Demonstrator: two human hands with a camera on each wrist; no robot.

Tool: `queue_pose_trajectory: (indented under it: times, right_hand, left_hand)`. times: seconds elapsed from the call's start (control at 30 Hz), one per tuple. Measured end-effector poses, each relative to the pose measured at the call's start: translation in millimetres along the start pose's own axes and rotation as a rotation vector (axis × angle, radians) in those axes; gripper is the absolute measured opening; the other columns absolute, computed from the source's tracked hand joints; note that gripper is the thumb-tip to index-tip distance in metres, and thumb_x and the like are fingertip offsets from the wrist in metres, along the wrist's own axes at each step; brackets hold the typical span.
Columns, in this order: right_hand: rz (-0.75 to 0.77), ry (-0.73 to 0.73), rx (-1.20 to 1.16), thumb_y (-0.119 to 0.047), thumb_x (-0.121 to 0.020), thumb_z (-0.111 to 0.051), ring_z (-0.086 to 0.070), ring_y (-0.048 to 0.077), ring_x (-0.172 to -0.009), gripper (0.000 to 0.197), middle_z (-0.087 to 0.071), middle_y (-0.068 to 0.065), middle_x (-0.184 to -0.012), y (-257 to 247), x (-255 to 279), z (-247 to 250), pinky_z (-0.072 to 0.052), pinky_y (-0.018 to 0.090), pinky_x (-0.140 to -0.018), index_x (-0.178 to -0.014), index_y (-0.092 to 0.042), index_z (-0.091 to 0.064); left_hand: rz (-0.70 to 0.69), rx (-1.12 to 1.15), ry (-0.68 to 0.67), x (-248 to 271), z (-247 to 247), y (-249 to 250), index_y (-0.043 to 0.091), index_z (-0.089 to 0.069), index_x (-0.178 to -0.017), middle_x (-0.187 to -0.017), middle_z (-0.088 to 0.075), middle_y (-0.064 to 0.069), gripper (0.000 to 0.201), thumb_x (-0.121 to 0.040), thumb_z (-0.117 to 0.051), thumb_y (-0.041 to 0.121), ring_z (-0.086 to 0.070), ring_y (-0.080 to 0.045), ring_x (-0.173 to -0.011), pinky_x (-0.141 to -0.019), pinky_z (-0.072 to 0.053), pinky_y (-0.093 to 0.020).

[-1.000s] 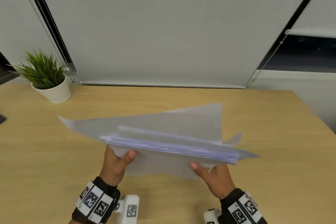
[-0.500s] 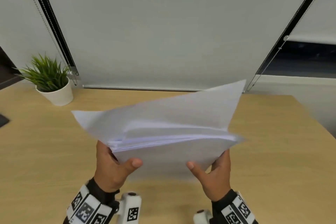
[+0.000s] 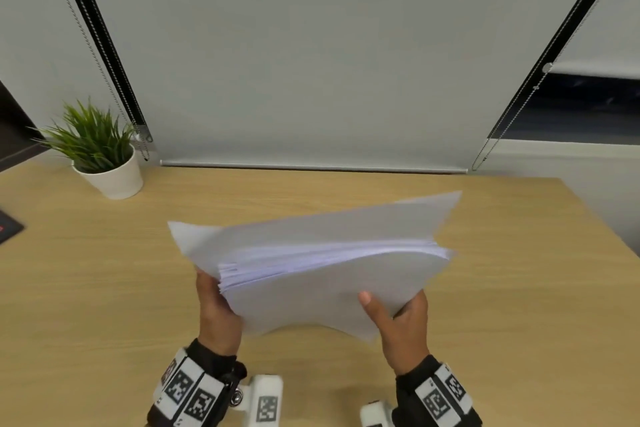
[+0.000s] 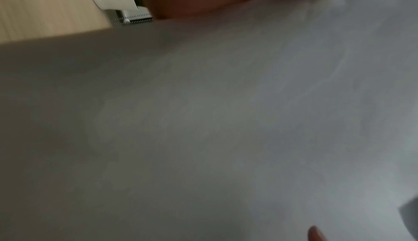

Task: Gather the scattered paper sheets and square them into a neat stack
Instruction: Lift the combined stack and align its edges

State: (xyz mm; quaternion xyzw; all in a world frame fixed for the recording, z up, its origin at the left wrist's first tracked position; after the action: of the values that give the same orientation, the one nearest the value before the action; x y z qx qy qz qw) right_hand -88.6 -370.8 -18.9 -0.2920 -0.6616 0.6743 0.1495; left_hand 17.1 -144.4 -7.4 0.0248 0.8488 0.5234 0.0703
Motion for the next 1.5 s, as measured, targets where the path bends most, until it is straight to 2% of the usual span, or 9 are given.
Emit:
queue_pose_trajectory:
  times: [0.07, 0.17, 0.23, 0.4, 0.63, 0.77, 1.0, 1.2, 1.5]
  right_hand:
    - [-0.015, -0.003, 0.013, -0.014, -0.068, -0.075, -0.068, 0.015, -0.097, 0.056, -0.070, 0.002, -0.106, 2, 3, -7, -0.056, 0.025, -0.078, -0.119, -0.004, -0.053]
    - [-0.047, -0.058, 0.024, 0.002, -0.084, -0.064, -0.068, 0.006, -0.094, 0.035, -0.071, -0.010, -0.105, 5, 7, -23, -0.054, 0.017, -0.074, -0.112, -0.018, -0.056]
    - [-0.031, -0.041, 0.023, 0.004, -0.089, -0.057, -0.067, 0.001, -0.095, 0.038, -0.070, -0.018, -0.105, 3, 8, -28, -0.052, 0.014, -0.076, -0.113, -0.025, -0.055]
    - [0.041, -0.038, 0.041, 0.004, -0.076, -0.072, -0.063, 0.003, -0.100, 0.062, -0.063, -0.011, -0.109, -5, 0, -25, -0.051, 0.014, -0.079, -0.117, -0.032, -0.041]
    - [0.087, -0.060, 0.014, -0.023, -0.067, -0.073, -0.065, 0.008, -0.100, 0.059, -0.067, -0.011, -0.108, -13, -13, -25, -0.053, 0.020, -0.080, -0.121, -0.021, -0.049]
    - [0.104, -0.064, 0.005, -0.020, -0.067, -0.074, -0.064, 0.011, -0.099, 0.057, -0.066, -0.011, -0.105, -17, -18, -25, -0.053, 0.020, -0.077, -0.118, -0.030, -0.049]
    - [0.089, -0.088, 0.013, -0.008, -0.068, -0.071, -0.063, 0.006, -0.104, 0.065, -0.064, -0.015, -0.110, -14, -15, -30, -0.052, 0.016, -0.081, -0.121, -0.036, -0.044]
    - [0.027, -0.081, 0.043, -0.023, -0.065, -0.075, -0.063, 0.009, -0.105, 0.063, -0.065, -0.013, -0.112, -4, -9, -31, -0.054, 0.029, -0.089, -0.122, -0.029, -0.048]
    - [-0.003, -0.129, 0.060, 0.006, -0.072, -0.066, -0.062, -0.003, -0.098, 0.062, -0.060, -0.009, -0.109, -7, -12, -35, -0.049, 0.013, -0.079, -0.114, -0.031, -0.040]
  left_hand:
    - [-0.077, -0.036, -0.022, -5, -12, 2, 0.050, -0.075, -0.070, -0.066, -0.072, 0.025, 0.050, -0.097, -0.033, 0.052, -0.067, 0.009, -0.066, -0.063, -0.055, -0.013]
    - [-0.022, -0.049, -0.119, -6, -39, 10, 0.055, -0.074, -0.079, -0.071, -0.073, 0.025, 0.090, -0.102, -0.008, -0.003, -0.066, 0.011, -0.068, -0.062, -0.054, -0.011]
    - [-0.030, 0.012, -0.093, -10, -39, 10, 0.068, -0.065, -0.082, -0.074, -0.071, 0.033, 0.089, -0.105, -0.004, 0.008, -0.064, 0.017, -0.072, -0.066, -0.051, -0.004]
    - [-0.019, 0.010, 0.031, -19, -16, 9, 0.032, -0.070, -0.103, -0.087, -0.078, 0.014, 0.093, -0.052, -0.028, 0.097, -0.072, -0.001, -0.084, -0.069, -0.057, -0.014]
    - [-0.290, -0.316, -0.072, -20, -14, 24, 0.018, -0.039, -0.143, -0.141, -0.048, -0.019, 0.095, -0.073, -0.042, 0.083, -0.043, -0.039, -0.132, -0.110, -0.033, -0.060]
    - [-0.365, -0.226, -0.111, -22, -16, 36, 0.038, -0.038, -0.141, -0.132, -0.056, 0.018, 0.077, -0.075, -0.046, 0.079, -0.055, 0.000, -0.118, -0.095, -0.047, -0.018]
    - [-0.372, -0.158, -0.121, -31, -13, 36, 0.022, -0.025, -0.149, -0.136, -0.056, 0.010, 0.097, -0.074, -0.047, 0.079, -0.052, -0.009, -0.125, -0.107, -0.042, -0.034]
    - [-0.203, -0.051, -0.122, -19, -10, 15, 0.043, -0.073, -0.103, -0.095, -0.075, 0.020, 0.060, -0.066, -0.050, 0.084, -0.069, 0.004, -0.090, -0.073, -0.055, -0.014]
    - [-0.230, -0.174, -0.068, -22, 8, 1, 0.012, -0.053, -0.119, -0.107, -0.069, 0.011, 0.076, -0.074, -0.055, 0.073, -0.064, -0.009, -0.101, -0.085, -0.052, -0.025]
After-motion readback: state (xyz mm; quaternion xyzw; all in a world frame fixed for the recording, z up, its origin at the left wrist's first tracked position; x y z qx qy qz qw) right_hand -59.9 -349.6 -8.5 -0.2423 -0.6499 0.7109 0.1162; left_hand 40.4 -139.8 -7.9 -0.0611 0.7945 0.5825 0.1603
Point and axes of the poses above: each hand's wrist, its own x-axis away from the middle knuckle, its own z-axis out of the back of the hand, y = z × x, the point moved 3 cm from there along -x, towards the middle knuckle
